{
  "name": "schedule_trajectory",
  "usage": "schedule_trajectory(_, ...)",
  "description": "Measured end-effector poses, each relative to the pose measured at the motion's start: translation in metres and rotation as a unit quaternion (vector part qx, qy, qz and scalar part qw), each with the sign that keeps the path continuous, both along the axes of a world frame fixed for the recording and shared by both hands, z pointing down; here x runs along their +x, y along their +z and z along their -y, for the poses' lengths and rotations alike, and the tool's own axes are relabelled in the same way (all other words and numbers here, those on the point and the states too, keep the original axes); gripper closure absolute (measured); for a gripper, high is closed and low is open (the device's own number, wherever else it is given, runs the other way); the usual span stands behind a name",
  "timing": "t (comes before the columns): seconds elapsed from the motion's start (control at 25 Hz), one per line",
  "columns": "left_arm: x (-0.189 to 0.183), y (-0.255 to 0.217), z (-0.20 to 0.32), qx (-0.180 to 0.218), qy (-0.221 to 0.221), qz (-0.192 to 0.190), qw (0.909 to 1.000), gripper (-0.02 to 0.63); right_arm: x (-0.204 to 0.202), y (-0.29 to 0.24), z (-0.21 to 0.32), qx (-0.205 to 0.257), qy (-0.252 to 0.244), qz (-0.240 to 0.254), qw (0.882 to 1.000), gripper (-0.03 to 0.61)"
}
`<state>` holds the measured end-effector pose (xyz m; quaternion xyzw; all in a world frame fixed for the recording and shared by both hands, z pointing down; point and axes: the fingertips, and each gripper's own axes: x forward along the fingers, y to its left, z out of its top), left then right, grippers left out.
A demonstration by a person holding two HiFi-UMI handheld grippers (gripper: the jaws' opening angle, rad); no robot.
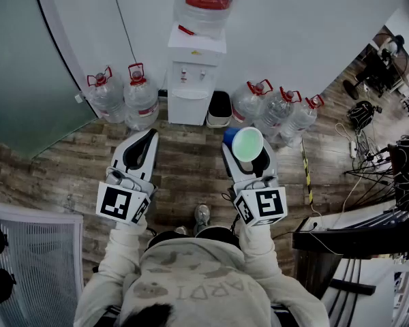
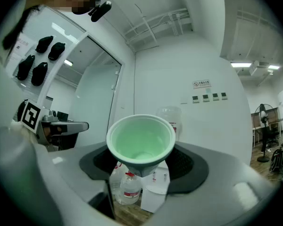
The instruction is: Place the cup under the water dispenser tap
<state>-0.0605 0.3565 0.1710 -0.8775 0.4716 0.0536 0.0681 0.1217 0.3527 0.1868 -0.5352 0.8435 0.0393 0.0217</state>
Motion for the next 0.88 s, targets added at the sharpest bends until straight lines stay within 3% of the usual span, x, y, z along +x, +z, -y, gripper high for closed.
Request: schedule_trajectory(0.88,-0.011,0.005,0.045,-0.004,0.003,0.000,1.0000,0.609,-0.014,0.007,0.045,-0.008,-0.012,-0.006,1.000,0.264)
